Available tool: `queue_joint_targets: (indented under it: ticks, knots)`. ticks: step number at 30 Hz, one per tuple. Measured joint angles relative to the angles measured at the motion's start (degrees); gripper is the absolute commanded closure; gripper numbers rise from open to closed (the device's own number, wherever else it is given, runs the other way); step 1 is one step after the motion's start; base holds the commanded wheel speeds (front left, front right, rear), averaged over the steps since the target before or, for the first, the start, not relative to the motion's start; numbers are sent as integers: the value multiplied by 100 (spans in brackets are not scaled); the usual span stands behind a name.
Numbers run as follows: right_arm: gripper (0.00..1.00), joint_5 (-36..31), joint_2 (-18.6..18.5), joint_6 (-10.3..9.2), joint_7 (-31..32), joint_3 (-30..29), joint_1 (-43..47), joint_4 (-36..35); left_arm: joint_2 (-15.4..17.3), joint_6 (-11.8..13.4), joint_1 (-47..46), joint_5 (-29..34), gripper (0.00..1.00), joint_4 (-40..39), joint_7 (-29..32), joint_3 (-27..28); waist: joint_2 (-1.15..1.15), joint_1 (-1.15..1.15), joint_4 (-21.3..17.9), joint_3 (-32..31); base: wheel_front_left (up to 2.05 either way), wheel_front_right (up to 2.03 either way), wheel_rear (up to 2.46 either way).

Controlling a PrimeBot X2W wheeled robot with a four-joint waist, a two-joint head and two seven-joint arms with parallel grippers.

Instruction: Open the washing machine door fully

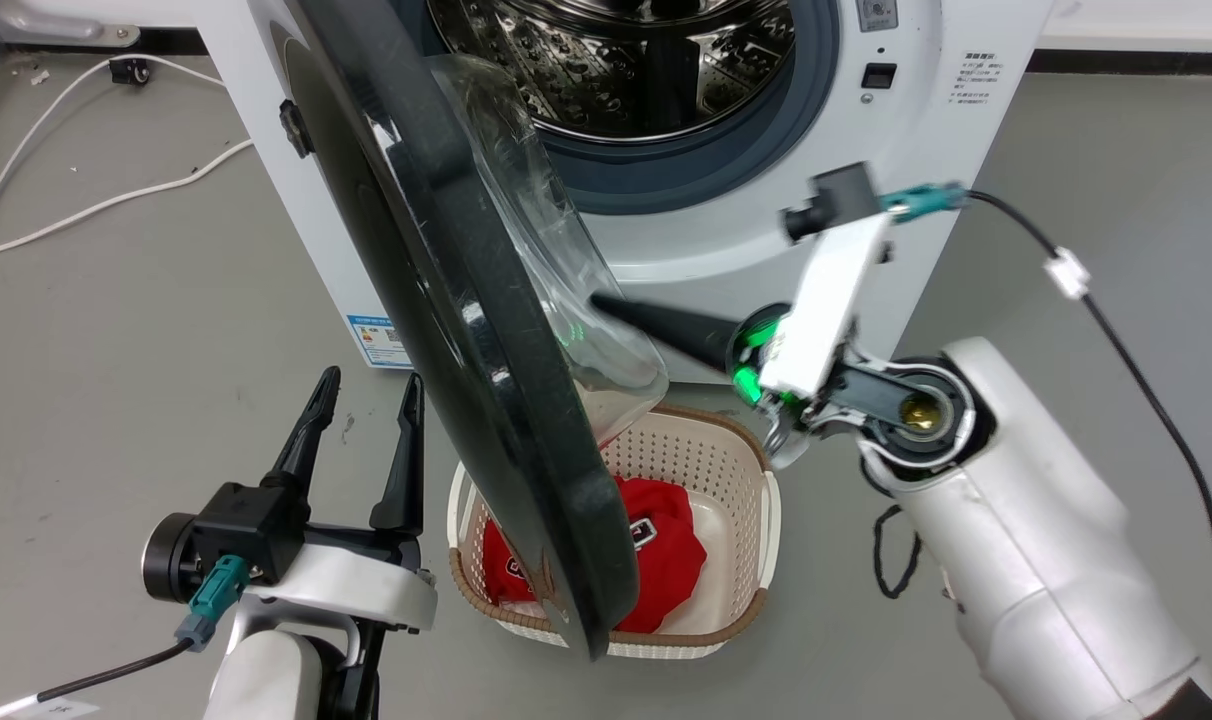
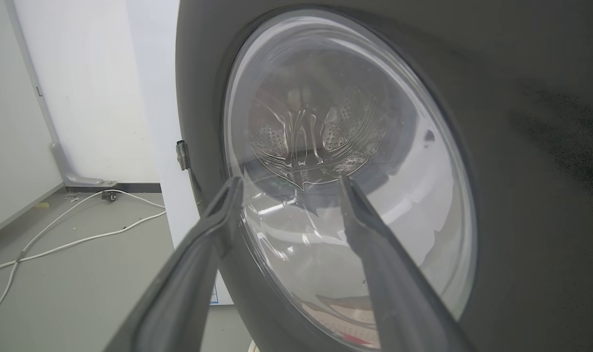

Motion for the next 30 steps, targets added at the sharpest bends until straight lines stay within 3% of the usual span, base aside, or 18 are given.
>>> queue_joint_targets:
  ticks: [3, 4, 5, 6, 13, 19, 21, 26, 30]
  knots:
    - [100, -126, -88, 0, -810, -412, 186, -80, -10, 0, 15, -1, 0, 5, 0, 24, 0, 0, -13, -36, 0, 0, 0]
    - [96, -179, -122, 0, -1092, -557, 269, -114, -11, 0, 30, -1, 0, 5, 0, 41, 0, 0, -28, -51, 0, 0, 0]
    - [58, -257, -177, 0, -1382, -695, 361, -158, -11, 0, 44, -1, 0, 5, 0, 49, 0, 0, -43, -67, 0, 0, 0]
    - [0, -308, -240, -1, -1630, -820, 466, -213, -12, 0, 56, 0, 0, 10, 0, 55, 0, 0, -53, -84, 0, 0, 0]
    - [0, -419, -386, -1, -3147, -1695, 1507, -605, -22, 0, 120, 0, 0, 46, 0, 98, 0, 0, -97, -181, 0, 0, 0]
    - [0, -984, -409, 0, -4395, -2204, 2386, -855, -42, 0, 175, 0, 0, 53, 0, 143, 0, 0, -123, -244, 0, 0, 0]
    - [0, -1382, -424, -1, -4841, -2328, 2634, -884, -46, 0, 189, 0, 0, 58, 0, 141, 0, 0, -122, -270, 0, 0, 0]
    - [0, -2686, -405, 0, -5261, -2695, 3075, -995, -66, 0, 237, 4, 0, 64, 0, 163, 0, 0, -137, -336, 0, 0, 0]
    - [0, -4334, -283, 0, -5321, -3182, 3262, -1380, -74, 0, 254, 7, 0, 57, 0, 190, 0, 0, -162, -357, 0, 0, 0]
